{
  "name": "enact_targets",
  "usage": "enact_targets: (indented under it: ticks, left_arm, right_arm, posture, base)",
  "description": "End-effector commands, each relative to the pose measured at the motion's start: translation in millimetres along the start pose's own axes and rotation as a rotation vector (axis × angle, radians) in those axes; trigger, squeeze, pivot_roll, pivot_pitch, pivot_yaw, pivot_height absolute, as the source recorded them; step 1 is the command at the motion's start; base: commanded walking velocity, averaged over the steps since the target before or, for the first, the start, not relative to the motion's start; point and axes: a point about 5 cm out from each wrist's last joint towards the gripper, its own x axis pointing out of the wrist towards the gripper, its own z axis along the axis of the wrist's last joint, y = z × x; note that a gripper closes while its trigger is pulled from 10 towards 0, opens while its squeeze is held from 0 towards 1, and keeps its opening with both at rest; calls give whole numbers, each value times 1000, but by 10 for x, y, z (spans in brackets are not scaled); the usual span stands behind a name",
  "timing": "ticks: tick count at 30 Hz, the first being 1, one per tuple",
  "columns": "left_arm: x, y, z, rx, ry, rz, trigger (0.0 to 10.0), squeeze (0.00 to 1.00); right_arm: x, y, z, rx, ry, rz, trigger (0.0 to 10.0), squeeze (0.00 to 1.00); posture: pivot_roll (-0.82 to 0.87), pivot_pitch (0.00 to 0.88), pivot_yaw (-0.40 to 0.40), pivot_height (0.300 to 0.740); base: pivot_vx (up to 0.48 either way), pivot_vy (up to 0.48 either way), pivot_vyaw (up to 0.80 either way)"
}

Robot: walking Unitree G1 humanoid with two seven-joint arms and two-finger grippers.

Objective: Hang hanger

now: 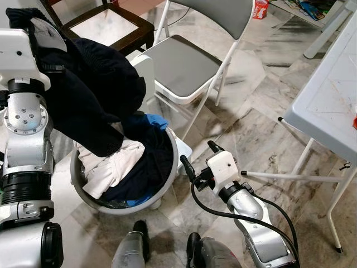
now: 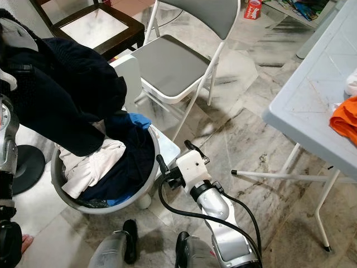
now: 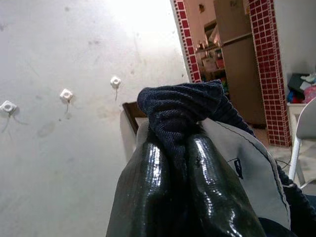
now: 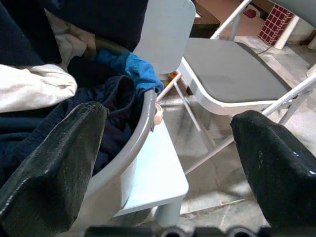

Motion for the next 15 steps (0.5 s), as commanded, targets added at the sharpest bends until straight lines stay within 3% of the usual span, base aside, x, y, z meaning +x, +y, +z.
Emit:
enact_targets:
  ticks: [1,3,4,5,6,7,14,15]
  left_arm:
    - [41,56,80,13,-47,26,0,0]
    - [47,55,78,14,-50,26,0,0]
    - [71,-6,271,8,-121,11,0,0]
    - [71,-6,271,8,-121,11,0,0]
    - [77,-76,517,-2,-210,-6,0,0]
    - [76,-90,565,-4,-229,-10,0,0]
    - [78,-90,563,-3,-231,-9,0,0]
    - [-107,-204,422,-7,-178,-56,0,0]
  right_arm:
    - [-21,14,-38,8,11,-7,10000,0]
    - [-20,15,-39,8,11,-7,10000,0]
    - [-35,3,-87,4,35,-18,10000,0]
    - [-35,3,-87,4,35,-18,10000,0]
    - [-54,-12,-148,-1,66,-32,10000,0]
    - [-59,-15,-160,-2,72,-35,10000,0]
    - [-58,-15,-161,-2,71,-36,10000,0]
    - [-46,-7,-265,6,139,-16,10000,0]
  posture:
    - [59,281,-43,740]
    - [59,281,-43,740]
    - [61,281,-36,740]
    - [61,281,-36,740]
    - [61,281,-36,740]
    - [61,281,-36,740]
    - [61,281,-36,740]
    - [87,280,-39,740]
  base:
    - [0,0,0]
    - [0,0,0]
    - [0,0,0]
    - [0,0,0]
    - [0,0,0]
    - [0,0,0]
    - [0,0,0]
    - [0,0,0]
